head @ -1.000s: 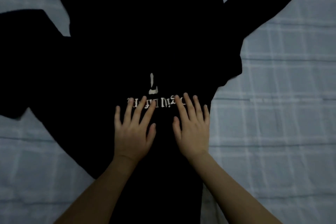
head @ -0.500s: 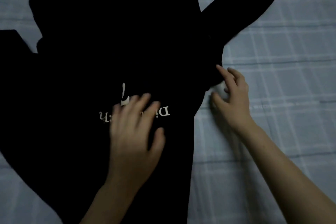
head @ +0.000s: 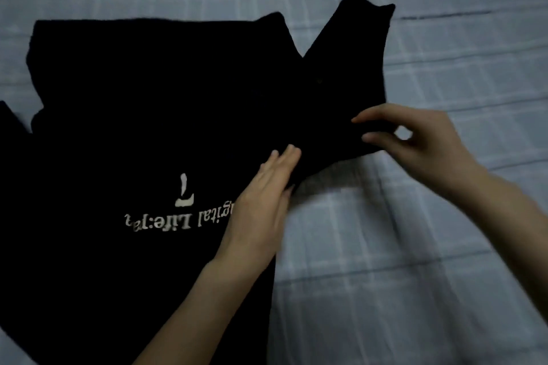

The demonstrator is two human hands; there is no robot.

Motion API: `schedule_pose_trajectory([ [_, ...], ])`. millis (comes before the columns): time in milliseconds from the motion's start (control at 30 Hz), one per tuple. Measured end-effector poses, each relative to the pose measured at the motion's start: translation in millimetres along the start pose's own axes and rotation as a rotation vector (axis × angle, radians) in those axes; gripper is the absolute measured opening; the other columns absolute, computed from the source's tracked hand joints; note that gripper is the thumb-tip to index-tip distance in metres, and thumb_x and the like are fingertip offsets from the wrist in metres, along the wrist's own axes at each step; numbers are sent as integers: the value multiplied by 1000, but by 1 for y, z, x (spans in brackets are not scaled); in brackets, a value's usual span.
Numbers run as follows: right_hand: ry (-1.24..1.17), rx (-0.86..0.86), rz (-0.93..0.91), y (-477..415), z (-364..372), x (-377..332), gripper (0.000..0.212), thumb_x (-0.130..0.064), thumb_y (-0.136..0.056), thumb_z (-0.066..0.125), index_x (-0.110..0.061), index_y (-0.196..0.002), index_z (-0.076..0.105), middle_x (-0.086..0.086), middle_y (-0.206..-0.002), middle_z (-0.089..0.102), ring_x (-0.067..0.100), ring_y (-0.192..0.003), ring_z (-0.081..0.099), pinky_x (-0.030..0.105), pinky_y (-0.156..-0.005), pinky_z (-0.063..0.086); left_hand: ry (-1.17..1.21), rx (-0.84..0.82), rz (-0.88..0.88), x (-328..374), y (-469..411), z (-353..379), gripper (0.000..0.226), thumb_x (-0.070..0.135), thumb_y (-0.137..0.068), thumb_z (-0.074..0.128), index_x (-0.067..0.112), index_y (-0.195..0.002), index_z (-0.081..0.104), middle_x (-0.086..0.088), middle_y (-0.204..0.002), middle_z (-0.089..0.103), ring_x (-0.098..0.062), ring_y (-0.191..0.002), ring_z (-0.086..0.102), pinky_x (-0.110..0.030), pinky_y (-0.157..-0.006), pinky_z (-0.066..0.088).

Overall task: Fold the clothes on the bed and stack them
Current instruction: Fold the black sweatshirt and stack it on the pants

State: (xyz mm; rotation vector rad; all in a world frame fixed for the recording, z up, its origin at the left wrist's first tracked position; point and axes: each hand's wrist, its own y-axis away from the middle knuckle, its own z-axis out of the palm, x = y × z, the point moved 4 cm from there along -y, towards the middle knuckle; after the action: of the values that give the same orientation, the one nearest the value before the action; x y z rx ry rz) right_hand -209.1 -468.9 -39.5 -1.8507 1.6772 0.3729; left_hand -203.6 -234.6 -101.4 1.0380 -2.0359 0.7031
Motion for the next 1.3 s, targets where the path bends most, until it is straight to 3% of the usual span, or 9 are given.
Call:
schedule_pose_trajectory([
  [100, 143, -202, 97, 25, -21, 19, 26, -22, -90, 67, -30, -115, 66, -28, -103, 65, -10, -92, 62, 3, -76, 36, -111, -266, 2, 14, 5, 25, 50, 32, -104, 40, 26, -152, 30, 11, -159, 26, -3, -148, 9, -16, -119, 6],
  [200, 191, -507, 390, 58, 9, 51, 39, 0, -90, 65, -17, -126, 66, 2, -122, 67, 24, -113, 64, 17, -85, 38, -260, -500, -37, 4, 14, 51, 55, 46, -103, 32, 28, -155, 23, 11, -162, 14, -4, -149, -1, -20, -120, -2],
  [333, 270, -110, 250, 60, 32, 24, 36, -10, -92, 60, -9, -128, 65, 16, -141, 53, 34, -127, 51, 38, -106, 39, -310, -188, 11, -4, 5, 19, 52, 38, -101, 32, 15, -146, 44, -2, -152, 43, -21, -144, 34, -34, -120, 18],
  [400, 197, 14, 227, 51, 56, -6, 43, -20, -93, 53, -9, -134, 61, 16, -146, 50, 35, -135, 45, 44, -114, 35, -515, -37, -30, -23, -1, -5, 57, 38, -99, 27, 12, -147, 43, -5, -152, 42, -27, -143, 34, -45, -119, 18],
  [667, 362, -262, 194, 37, 194, -49, 54, -43, -104, 28, -31, -157, 23, -4, -164, 22, 19, -154, 6, 42, -124, 5, -839, -138, -278, -112, 19, -13, 57, 42, -103, 24, 22, -156, 19, 1, -163, 19, -23, -151, 12, -49, -121, 8],
  [933, 271, -234, 260, 71, 185, -72, 57, -48, -100, 25, -31, -152, 36, -1, -162, 29, 23, -152, 16, 50, -122, 11, -680, -200, -148, -90, 62, -39, 57, 47, -100, 26, 27, -153, 28, 6, -161, 24, -19, -150, 14, -46, -121, 3],
  [1067, 312, -250, 202, 111, 201, -91, 55, -43, -99, 32, -32, -153, 34, -3, -162, 29, 21, -152, 17, 51, -122, 14, -715, -232, -251, -98, 133, -34, 58, 45, -100, 21, 26, -155, 23, 8, -162, 18, -18, -151, 12, -47, -121, 7],
  [1200, 273, -145, 257, 108, 198, -98, 52, -35, -99, 40, -25, -150, 43, 2, -159, 35, 25, -150, 24, 50, -121, 18, -662, -200, -283, -102, 131, -31, 57, 44, -99, 24, 28, -154, 24, 9, -162, 20, -16, -151, 12, -45, -121, 7],
  [1300, 172, 14, 465, 138, 186, -119, 47, -22, -97, 57, -16, -143, 52, 16, -148, 42, 33, -135, 39, 43, -113, 32, -597, -228, -261, -101, 132, -36, 58, 46, -99, 21, 28, -154, 23, 9, -163, 17, -16, -151, 6, -45, -121, 1],
])
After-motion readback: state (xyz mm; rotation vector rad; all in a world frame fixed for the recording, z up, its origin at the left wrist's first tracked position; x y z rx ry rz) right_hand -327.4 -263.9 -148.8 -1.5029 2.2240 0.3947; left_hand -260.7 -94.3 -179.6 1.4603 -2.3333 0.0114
